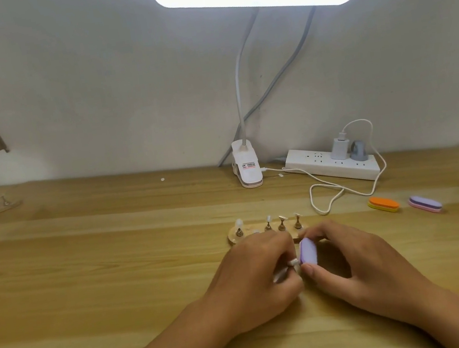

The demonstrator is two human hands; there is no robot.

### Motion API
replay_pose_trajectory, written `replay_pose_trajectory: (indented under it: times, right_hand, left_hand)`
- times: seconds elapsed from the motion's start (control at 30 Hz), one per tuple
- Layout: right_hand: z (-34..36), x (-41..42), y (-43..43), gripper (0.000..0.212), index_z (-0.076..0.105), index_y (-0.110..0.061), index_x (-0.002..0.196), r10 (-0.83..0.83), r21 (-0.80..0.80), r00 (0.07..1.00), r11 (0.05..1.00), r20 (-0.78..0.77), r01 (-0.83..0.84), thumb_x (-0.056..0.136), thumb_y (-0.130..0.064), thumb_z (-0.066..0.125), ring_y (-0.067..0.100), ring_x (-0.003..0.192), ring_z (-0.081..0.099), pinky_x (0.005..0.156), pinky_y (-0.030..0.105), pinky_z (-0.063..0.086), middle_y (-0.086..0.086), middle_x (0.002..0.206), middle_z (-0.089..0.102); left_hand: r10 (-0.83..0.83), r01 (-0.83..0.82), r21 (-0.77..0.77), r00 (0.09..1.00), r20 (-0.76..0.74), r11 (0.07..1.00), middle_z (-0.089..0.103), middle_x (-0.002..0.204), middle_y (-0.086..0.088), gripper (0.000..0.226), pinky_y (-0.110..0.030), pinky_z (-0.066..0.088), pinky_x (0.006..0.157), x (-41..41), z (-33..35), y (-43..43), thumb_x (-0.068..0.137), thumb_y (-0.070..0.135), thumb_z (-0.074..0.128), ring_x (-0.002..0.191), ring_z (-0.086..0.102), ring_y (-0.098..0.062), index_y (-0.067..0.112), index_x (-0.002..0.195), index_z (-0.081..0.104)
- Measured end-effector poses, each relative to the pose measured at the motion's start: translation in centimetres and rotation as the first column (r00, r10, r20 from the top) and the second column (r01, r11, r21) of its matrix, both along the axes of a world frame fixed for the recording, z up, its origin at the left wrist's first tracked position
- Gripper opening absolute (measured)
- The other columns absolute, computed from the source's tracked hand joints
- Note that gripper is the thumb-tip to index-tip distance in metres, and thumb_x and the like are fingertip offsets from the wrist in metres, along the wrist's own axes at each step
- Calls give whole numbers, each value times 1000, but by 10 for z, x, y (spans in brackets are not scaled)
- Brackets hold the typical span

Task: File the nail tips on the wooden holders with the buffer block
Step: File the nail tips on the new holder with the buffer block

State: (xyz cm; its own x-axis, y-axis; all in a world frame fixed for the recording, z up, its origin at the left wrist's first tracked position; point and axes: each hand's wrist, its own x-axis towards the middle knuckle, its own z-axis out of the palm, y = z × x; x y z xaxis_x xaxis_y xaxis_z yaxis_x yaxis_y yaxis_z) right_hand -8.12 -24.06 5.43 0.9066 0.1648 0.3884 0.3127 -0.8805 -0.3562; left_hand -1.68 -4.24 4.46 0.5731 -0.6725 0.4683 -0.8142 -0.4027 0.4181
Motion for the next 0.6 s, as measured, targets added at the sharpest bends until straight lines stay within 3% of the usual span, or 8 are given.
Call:
replay_pose_trajectory:
  times: [0.13, 0.23, 0.3, 0.4, 0.5, 0.6]
  right_hand:
    - [-4, 2, 0, 38, 50, -39, 111, 20, -17, 1000, 1000, -10, -20, 83, -64, 49, -8, 107, 56, 83, 24, 50, -31, 121, 56]
    - [-3, 2, 0, 41, 51, -39, 112, 18, 22, 1000, 1000, 2, -18, 82, -67, 49, -3, 104, 56, 81, 28, 51, -28, 115, 56]
    - [0, 1, 2, 40, 55, -36, 111, 6, 62, 997, 998, 83, -11, 82, -64, 54, 3, 94, 58, 74, 29, 52, -23, 104, 57]
    - [1, -3, 13, 38, 58, -35, 113, 36, 111, 991, 993, 129, -51, 82, -58, 60, 8, 84, 57, 66, 28, 51, -20, 99, 56]
    - [-4, -2, 19, 37, 58, -38, 113, 63, 63, 993, 996, 96, -69, 82, -57, 62, 6, 85, 56, 67, 28, 50, -21, 101, 55]
    - [-2, 1, 14, 35, 61, -34, 113, -20, 108, 992, 994, 123, 7, 82, -51, 64, 7, 82, 55, 68, 31, 50, -20, 98, 56]
  left_hand:
    - [28, -33, -37, 991, -133, 999, 67, 93, 8, 8, -37, 49, 75, 7, -1, 1, 81, 33, 55, 85, 60, -12, 28, 86, 51]
    - [67, -89, -89, 972, -226, 992, 64, 81, 17, 19, -11, 43, 76, 15, -2, 2, 84, 23, 63, 77, 59, 0, 36, 82, 50]
    - [49, -89, -122, 953, -300, 988, 61, 75, 21, 26, -6, 37, 67, 19, -1, 4, 84, 14, 66, 73, 58, 5, 37, 81, 54]
    - [-17, -23, -112, 937, -349, 993, 64, 81, 16, 18, -15, 43, 69, 23, 3, 8, 86, 11, 67, 77, 58, 2, 28, 85, 66]
    - [-55, 26, -91, 941, -335, 996, 67, 87, 5, 11, -29, 46, 78, 25, 4, 8, 89, 10, 65, 84, 57, -7, 17, 94, 72]
    - [-65, 43, -79, 953, -296, 996, 64, 89, 8, 11, -31, 46, 82, 23, 1, 8, 92, 14, 63, 87, 54, -7, 22, 96, 71]
